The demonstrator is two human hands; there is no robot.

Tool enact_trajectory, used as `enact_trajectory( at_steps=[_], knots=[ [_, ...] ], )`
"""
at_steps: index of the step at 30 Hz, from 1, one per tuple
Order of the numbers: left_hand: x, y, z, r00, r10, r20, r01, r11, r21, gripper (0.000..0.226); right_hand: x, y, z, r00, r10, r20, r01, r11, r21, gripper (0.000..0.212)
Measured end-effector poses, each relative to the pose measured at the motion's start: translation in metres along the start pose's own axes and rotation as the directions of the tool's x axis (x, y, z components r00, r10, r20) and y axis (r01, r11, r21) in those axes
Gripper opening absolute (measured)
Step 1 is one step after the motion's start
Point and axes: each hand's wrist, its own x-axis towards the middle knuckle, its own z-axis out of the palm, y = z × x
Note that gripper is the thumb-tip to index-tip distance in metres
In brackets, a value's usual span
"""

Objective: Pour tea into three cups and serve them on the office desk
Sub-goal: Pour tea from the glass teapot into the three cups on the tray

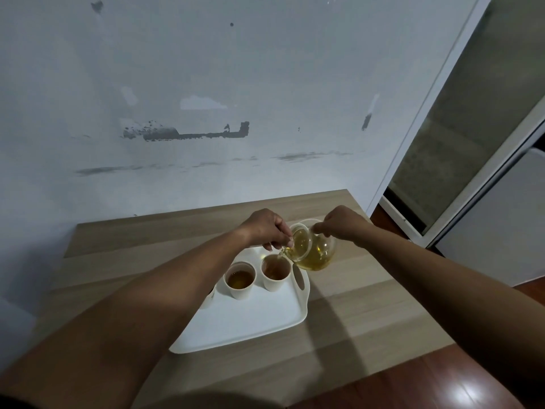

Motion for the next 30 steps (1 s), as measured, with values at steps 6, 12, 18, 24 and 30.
enact_trajectory(
  at_steps=[6, 12, 18, 24, 30],
  knots=[
    [0.0005, 0.0, -0.0002, 1.0, -0.004, 0.002, 0.004, 1.0, 0.0, 0.022, -0.0012, -0.0016, -0.0005, 1.0, -0.005, -0.002, 0.005, 1.0, -0.026, 0.035],
    [0.0014, -0.0009, -0.0007, 1.0, -0.014, -0.001, 0.014, 1.0, -0.011, 0.021, 0.0, -0.0034, -0.0005, 1.0, -0.006, -0.001, 0.006, 1.0, -0.024, 0.034],
    [0.0006, -0.0004, -0.002, 1.0, -0.012, 0.0, 0.012, 1.0, -0.016, 0.022, 0.0, -0.0034, -0.0002, 1.0, -0.004, -0.003, 0.004, 1.0, -0.029, 0.033],
    [0.0008, 0.0005, -0.0014, 1.0, -0.018, -0.002, 0.018, 1.0, -0.015, 0.023, -0.0021, -0.0031, -0.0003, 1.0, -0.006, -0.006, 0.006, 0.999, -0.034, 0.033],
    [0.0022, 0.0018, -0.0013, 1.0, -0.026, -0.002, 0.026, 1.0, -0.011, 0.025, -0.0022, -0.002, -0.0017, 1.0, 0.003, -0.014, -0.004, 0.999, -0.033, 0.034]
  ],
)
